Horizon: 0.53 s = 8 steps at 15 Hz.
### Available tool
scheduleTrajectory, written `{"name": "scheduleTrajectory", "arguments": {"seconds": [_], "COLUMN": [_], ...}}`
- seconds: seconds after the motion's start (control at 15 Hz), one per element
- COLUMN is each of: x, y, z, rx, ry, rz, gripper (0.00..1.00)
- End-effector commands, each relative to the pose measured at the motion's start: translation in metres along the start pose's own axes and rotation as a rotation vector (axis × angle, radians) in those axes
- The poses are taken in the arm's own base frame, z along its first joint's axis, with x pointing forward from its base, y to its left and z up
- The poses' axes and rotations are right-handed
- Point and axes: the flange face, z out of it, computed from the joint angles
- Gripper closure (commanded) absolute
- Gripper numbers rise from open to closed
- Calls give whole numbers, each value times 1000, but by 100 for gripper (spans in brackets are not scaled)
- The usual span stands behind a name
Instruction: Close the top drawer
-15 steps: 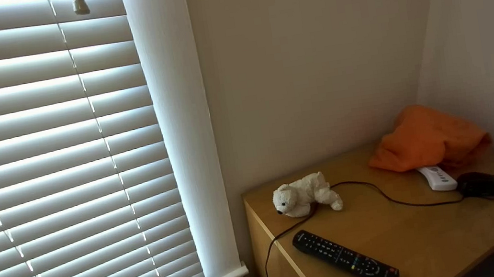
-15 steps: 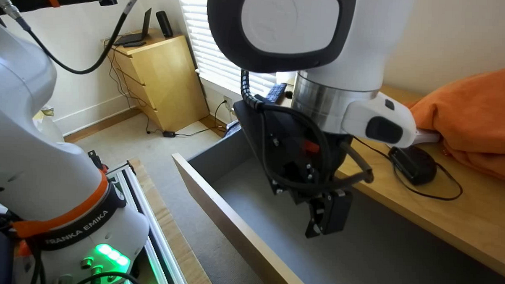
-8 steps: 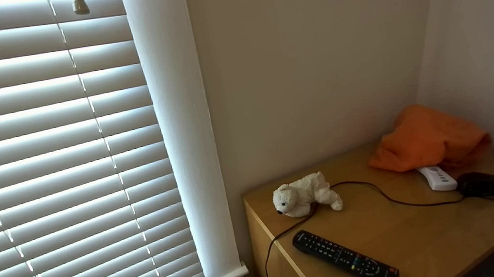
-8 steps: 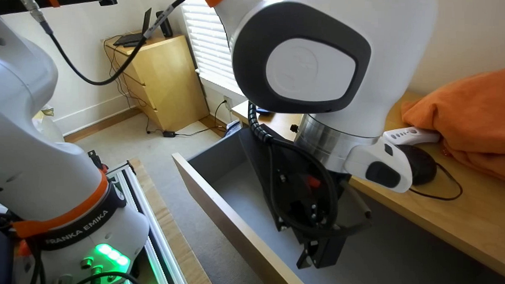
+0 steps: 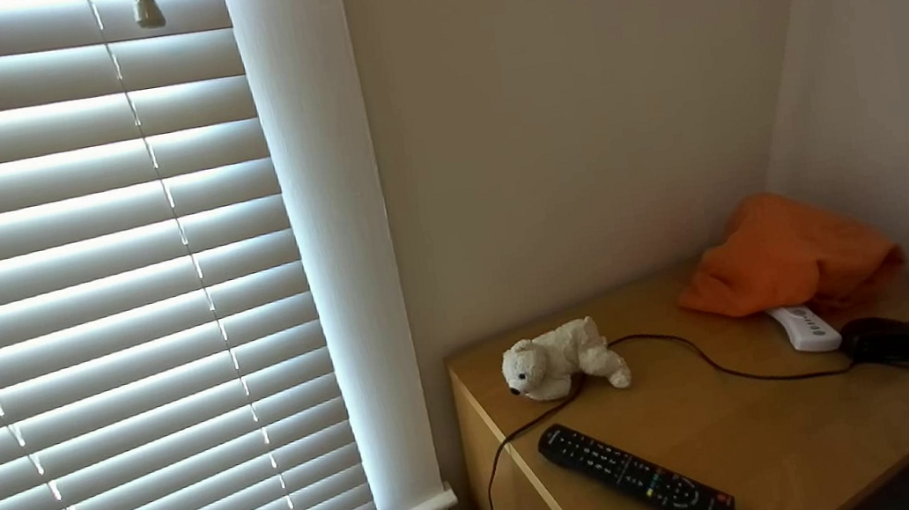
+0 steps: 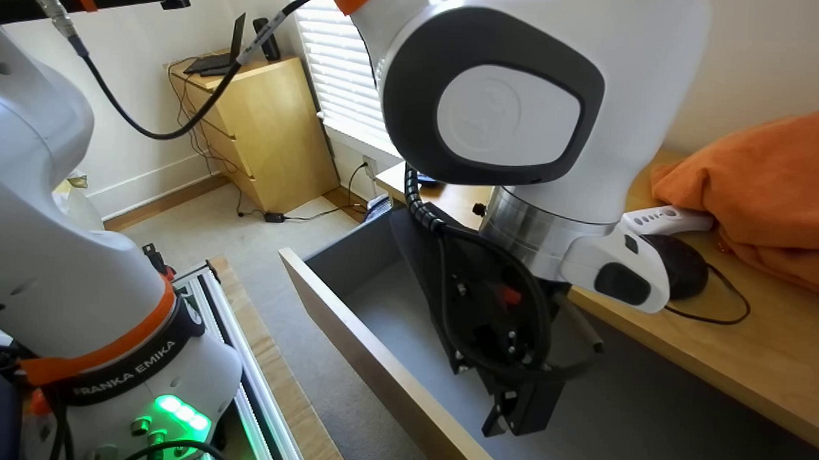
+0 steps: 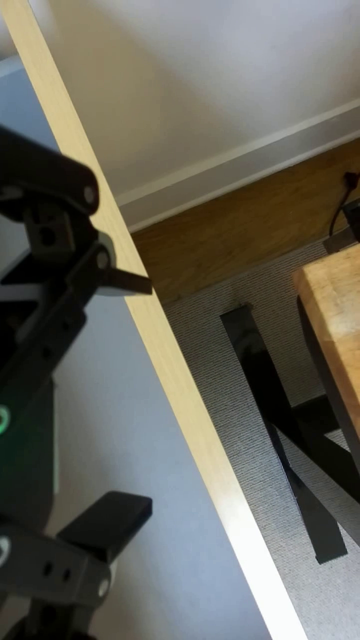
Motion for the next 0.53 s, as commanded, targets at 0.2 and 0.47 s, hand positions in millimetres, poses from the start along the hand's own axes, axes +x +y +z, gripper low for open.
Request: {"name": "scheduleTrajectory", "arguments": {"seconds": [0.2, 0.47], "x": [0, -3], "y": [5, 3], "z": [47, 81], "rx": [-112, -150], "ry": [-143, -237], "rz": [13, -20], "gripper": [0, 22]}}
